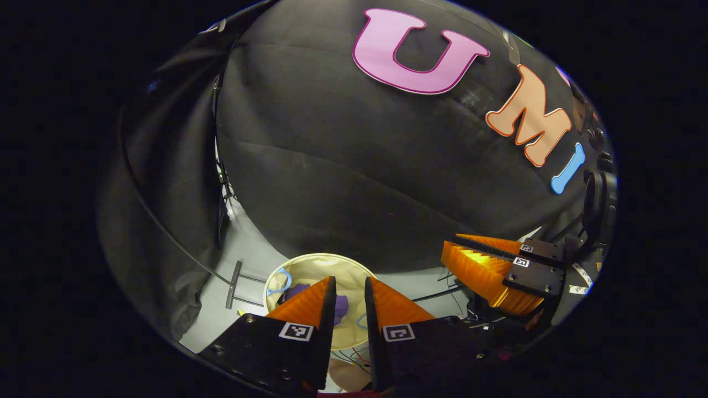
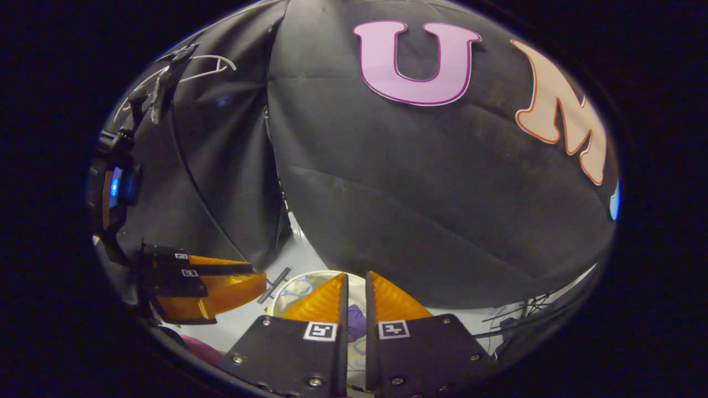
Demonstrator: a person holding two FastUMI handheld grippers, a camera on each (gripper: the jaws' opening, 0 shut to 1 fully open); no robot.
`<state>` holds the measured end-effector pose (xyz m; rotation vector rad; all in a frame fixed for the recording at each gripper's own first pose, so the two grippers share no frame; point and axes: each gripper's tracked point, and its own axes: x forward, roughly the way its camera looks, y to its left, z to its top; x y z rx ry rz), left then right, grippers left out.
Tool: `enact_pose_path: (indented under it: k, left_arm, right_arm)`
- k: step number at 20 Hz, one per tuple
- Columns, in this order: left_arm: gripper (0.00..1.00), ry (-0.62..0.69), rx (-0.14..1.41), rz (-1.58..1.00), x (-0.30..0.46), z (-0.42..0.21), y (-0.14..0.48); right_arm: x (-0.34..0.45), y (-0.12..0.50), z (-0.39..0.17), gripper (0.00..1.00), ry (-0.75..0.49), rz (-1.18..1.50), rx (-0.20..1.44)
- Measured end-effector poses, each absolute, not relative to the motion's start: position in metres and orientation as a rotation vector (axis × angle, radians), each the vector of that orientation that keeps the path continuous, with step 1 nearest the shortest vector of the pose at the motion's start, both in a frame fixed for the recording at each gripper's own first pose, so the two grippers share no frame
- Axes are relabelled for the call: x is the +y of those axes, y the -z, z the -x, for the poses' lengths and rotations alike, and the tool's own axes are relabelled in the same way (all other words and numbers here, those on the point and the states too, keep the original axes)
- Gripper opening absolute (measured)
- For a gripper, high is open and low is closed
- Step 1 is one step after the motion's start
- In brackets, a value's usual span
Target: Grasp the clothes on the hanger with both hands and then place them into the laundry hamper below.
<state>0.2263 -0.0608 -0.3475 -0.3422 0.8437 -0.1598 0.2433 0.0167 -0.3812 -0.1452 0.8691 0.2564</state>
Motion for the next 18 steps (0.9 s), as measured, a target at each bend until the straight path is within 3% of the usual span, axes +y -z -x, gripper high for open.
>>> enact_pose_path:
  k: [10, 11, 12, 13, 14, 16, 17, 18]
  left_arm:
    - [0.31, 0.148, 0.845, 0.338, -0.061, -0.227, 0.348]
    - [0.31, 0.150, 0.846, 0.338, -0.062, -0.228, 0.348]
    - [0.31, 0.154, 0.847, 0.339, -0.063, -0.229, 0.347]
    - [0.24, 0.159, 0.845, 0.343, -0.067, -0.229, 0.346]
    - [0.41, 0.161, 0.846, 0.343, -0.075, -0.233, 0.345]
    - [0.75, 0.161, 0.841, 0.338, -0.075, -0.235, 0.344]
    - [0.71, 0.158, 0.834, 0.339, -0.076, -0.238, 0.342]
    - [0.77, 0.150, 0.825, 0.339, -0.074, -0.239, 0.342]
  right_arm:
    - [0.013, 0.385, -0.246, 0.14, -0.249, 0.125, 0.868]
    - [0.012, 0.384, -0.244, 0.15, -0.249, 0.125, 0.871]
    - [0.010, 0.385, -0.245, 0.22, -0.249, 0.123, 0.872]
    - [0.010, 0.385, -0.245, 0.27, -0.252, 0.119, 0.872]
    - [0.008, 0.385, -0.247, 0.41, -0.249, 0.119, 0.871]
    - [0.006, 0.385, -0.248, 0.47, -0.249, 0.115, 0.870]
    - [0.005, 0.386, -0.247, 0.53, -0.246, 0.114, 0.872]
    - [0.004, 0.386, -0.248, 0.55, -0.245, 0.110, 0.872]
